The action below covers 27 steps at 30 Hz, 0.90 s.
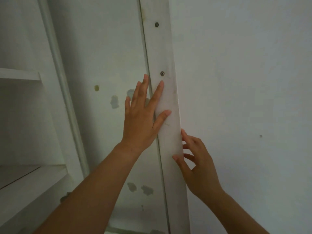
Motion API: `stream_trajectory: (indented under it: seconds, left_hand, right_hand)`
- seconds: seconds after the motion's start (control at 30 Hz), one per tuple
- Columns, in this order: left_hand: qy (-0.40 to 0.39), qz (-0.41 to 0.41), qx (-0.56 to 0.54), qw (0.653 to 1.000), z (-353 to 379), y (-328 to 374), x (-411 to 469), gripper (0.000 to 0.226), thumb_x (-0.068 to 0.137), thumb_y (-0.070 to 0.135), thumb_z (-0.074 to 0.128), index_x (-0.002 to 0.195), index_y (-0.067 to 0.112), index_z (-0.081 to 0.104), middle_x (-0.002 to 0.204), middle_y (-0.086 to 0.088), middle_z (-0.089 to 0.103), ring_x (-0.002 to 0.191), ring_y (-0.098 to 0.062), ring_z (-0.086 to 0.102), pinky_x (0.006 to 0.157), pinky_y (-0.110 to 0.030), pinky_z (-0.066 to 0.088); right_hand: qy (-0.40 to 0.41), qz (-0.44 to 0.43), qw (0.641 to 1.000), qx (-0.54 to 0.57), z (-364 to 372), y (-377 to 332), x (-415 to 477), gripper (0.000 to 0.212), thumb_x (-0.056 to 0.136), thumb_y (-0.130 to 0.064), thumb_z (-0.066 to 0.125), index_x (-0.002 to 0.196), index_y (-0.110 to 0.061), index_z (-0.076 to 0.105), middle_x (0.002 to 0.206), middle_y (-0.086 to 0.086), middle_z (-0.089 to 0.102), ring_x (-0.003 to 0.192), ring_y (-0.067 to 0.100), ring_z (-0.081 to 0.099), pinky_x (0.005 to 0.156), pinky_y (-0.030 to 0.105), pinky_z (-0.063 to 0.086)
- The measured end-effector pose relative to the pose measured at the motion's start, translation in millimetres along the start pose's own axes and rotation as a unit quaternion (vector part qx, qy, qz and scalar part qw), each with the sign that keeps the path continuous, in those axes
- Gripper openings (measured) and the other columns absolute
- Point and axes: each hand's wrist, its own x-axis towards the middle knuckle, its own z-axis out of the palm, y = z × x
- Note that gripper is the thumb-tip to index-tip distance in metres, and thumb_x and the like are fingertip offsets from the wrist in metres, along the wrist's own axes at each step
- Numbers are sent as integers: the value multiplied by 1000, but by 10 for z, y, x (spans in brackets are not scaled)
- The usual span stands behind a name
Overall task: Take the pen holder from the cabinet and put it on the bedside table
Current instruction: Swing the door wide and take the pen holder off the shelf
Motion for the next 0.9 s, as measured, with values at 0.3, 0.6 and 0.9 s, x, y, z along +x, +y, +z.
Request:
stream_trajectory:
  seconds: [0.3,0.6,0.9]
  left_hand:
    - [-4,-21,44,999,274,-65,97,65,89,56,31,145,33,6,156,-3,-5,141,-18,-10,111,-47,-4]
    - [0,-29,63,998,267,-36,97,66,88,61,26,144,33,5,155,-3,-4,141,-18,-9,111,-42,-6]
    - [-16,-53,80,995,146,17,67,62,89,58,30,142,42,1,155,7,-5,137,-4,-12,109,-35,-1]
  right_hand:
    - [0,0,1000,-9,68,334,177,68,81,-32,63,140,-28,30,115,-10,43,100,-6,47,81,6,44]
    - [-14,-33,999,27,71,450,213,72,81,-28,63,139,-39,23,110,-11,44,97,-5,47,79,7,43]
    - [-33,-22,990,135,-72,425,298,65,76,-27,67,133,-37,38,112,-12,48,96,6,54,77,16,50]
